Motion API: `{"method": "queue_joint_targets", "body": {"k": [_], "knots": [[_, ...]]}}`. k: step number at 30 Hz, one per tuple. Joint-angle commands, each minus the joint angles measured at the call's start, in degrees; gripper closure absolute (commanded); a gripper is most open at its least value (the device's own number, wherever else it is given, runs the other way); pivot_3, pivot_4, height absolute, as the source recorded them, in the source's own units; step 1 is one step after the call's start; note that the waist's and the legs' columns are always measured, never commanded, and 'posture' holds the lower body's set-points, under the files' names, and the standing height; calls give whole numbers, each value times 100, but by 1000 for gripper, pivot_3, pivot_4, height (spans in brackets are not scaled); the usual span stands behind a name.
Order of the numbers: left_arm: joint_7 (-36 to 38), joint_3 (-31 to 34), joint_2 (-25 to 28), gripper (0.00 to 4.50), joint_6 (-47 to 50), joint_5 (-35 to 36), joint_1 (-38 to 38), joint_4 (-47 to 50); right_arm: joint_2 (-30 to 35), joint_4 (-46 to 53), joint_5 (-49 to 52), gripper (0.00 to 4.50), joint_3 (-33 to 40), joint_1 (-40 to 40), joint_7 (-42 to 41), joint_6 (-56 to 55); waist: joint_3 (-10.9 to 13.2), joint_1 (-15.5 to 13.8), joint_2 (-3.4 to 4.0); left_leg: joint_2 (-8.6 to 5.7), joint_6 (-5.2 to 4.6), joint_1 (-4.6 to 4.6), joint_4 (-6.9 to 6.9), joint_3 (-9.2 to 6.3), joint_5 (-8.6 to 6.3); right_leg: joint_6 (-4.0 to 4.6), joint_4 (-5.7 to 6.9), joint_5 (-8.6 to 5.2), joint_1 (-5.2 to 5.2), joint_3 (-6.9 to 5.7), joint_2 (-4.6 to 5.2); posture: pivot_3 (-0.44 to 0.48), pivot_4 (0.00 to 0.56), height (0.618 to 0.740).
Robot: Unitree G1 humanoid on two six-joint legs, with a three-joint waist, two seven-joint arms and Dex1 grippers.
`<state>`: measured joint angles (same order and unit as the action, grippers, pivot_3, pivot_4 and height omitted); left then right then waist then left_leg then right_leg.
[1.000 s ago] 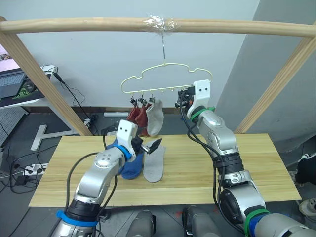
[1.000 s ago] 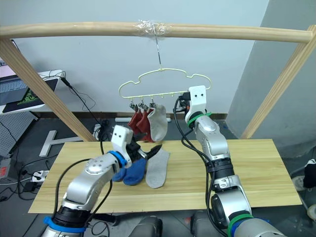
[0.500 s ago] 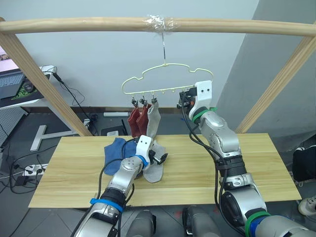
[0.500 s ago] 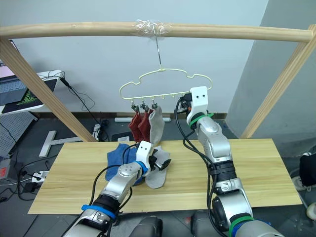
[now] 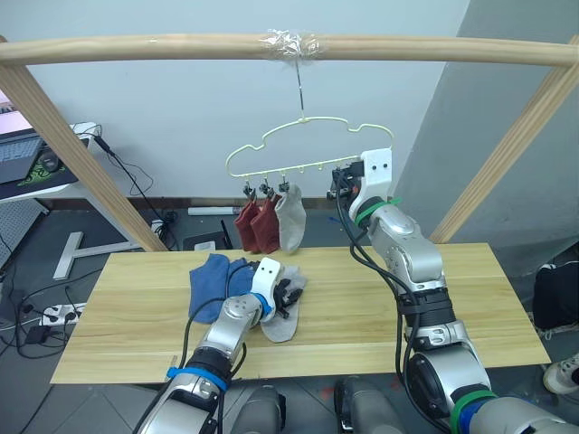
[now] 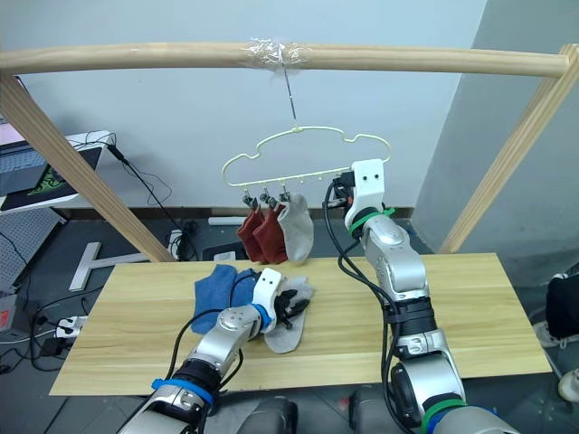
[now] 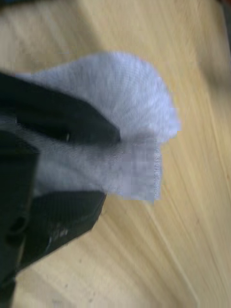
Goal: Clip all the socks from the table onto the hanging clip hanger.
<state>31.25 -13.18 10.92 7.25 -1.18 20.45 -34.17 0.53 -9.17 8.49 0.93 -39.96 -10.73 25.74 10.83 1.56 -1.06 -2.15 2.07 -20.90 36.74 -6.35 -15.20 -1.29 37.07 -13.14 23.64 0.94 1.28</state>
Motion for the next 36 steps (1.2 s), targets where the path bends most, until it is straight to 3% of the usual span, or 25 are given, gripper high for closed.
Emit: {"method": "queue_joint_targets", "body": {"k": [1,3,4,7,12,21,25,36], "knots": [[268,-150,5,3835,58,-41,-211,184,54,121,58,4500,59,5,19,48,0,0,0,0,0,0,0,0,0,0,0,0,0,-1,0,-16,184,740],[288,-141,18,4424,48,-74,-243,235,60,115,58,4500,56,3,12,49,0,0,0,0,0,0,0,-1,0,0,0,0,0,-1,0,-16,184,740],[293,-134,18,4466,55,-82,-251,250,62,115,59,4500,54,3,11,50,0,0,0,0,0,0,0,-2,0,0,0,0,0,-2,0,-16,184,740],[337,-101,55,4466,-191,-57,-323,473,106,145,107,4500,67,19,-60,119,-2,0,0,0,0,0,0,-2,0,0,0,0,0,-1,-1,-3,165,740],[613,145,5,4466,-713,420,-553,1518,305,434,664,4500,433,-22,-195,1179,-2,-26,0,0,0,-9,0,-11,0,9,-5,5,2,4,6,-4,157,740],[273,195,297,4466,-2031,106,-585,2611,492,770,1632,4500,1243,-365,124,3062,-4,-53,3,-1,0,-10,1,-11,0,1,-8,0,-1,3,5,-7,152,740],[96,30,426,4466,-2423,-313,-433,2591,374,850,2012,4500,1596,-529,369,3618,-5,-83,4,-3,0,-10,1,-8,0,3,-8,1,-3,3,6,-6,151,740],[-131,-82,120,4466,-2530,-410,-50,2381,187,974,2469,4500,1879,-576,754,4181,-5,-108,4,-6,-8,-10,1,5,-4,0,-7,0,-3,-5,5,-10,156,740]]}}
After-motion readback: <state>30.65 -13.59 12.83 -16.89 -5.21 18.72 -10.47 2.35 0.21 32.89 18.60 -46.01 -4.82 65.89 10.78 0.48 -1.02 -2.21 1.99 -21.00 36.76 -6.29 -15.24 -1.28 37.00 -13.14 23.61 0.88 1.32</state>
